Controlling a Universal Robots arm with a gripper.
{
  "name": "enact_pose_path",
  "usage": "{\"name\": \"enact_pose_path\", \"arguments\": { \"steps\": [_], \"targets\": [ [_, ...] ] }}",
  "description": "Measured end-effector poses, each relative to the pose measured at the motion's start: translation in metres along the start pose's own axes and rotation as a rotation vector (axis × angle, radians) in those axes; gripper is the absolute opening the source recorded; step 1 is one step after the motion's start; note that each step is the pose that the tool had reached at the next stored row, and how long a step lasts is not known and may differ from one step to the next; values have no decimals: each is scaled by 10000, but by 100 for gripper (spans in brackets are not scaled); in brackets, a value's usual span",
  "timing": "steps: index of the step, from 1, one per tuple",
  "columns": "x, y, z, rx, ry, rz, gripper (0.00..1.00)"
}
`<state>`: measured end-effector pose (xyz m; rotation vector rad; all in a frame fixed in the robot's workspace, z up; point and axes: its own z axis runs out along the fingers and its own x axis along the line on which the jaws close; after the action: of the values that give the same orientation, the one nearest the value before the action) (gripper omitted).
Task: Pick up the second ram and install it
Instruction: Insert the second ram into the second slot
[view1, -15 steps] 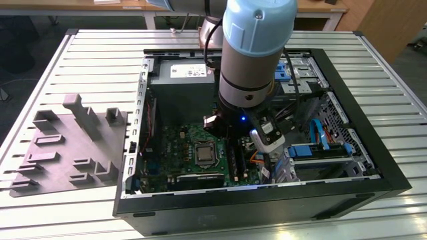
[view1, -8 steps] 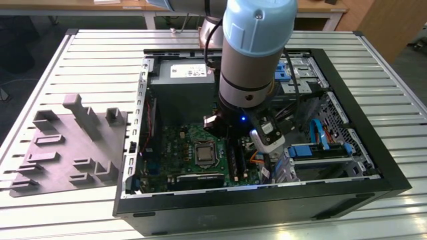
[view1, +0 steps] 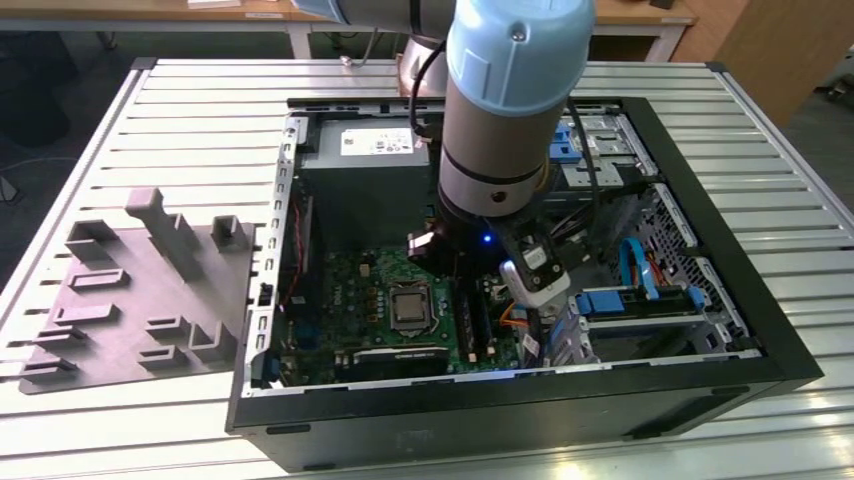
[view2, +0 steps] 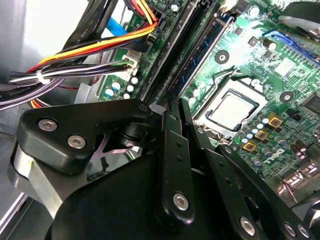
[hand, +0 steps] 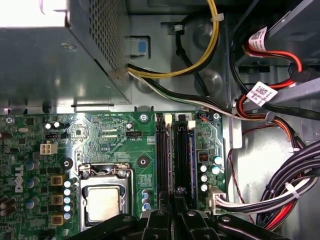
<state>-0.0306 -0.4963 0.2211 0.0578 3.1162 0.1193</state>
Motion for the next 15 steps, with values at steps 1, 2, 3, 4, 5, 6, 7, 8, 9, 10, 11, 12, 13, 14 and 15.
{"name": "enact_pose_path", "arguments": {
  "steps": [1,2,3,4,5,6,7,8,9,10,11,12,13,14,15],
  "targets": [
    [0,0,0,1,0,0,18],
    [0,0,0,2,-1,0,18],
    [1,0,0,2,0,0,18],
    [0,0,1,0,-1,0,18],
    [1,0,2,-1,-1,0,18],
    [0,0,2,-1,-1,0,18],
    [1,0,2,0,-1,1,16],
    [0,0,2,0,-2,0,16],
    [1,0,2,0,-2,0,11],
    [1,0,2,0,-2,0,11],
    [0,0,3,0,-1,0,11],
    [1,0,3,0,-1,0,11],
    [1,0,3,0,-1,0,11],
    [1,0,3,0,-1,0,11],
    [1,0,3,0,-1,0,11]
  ]
}}
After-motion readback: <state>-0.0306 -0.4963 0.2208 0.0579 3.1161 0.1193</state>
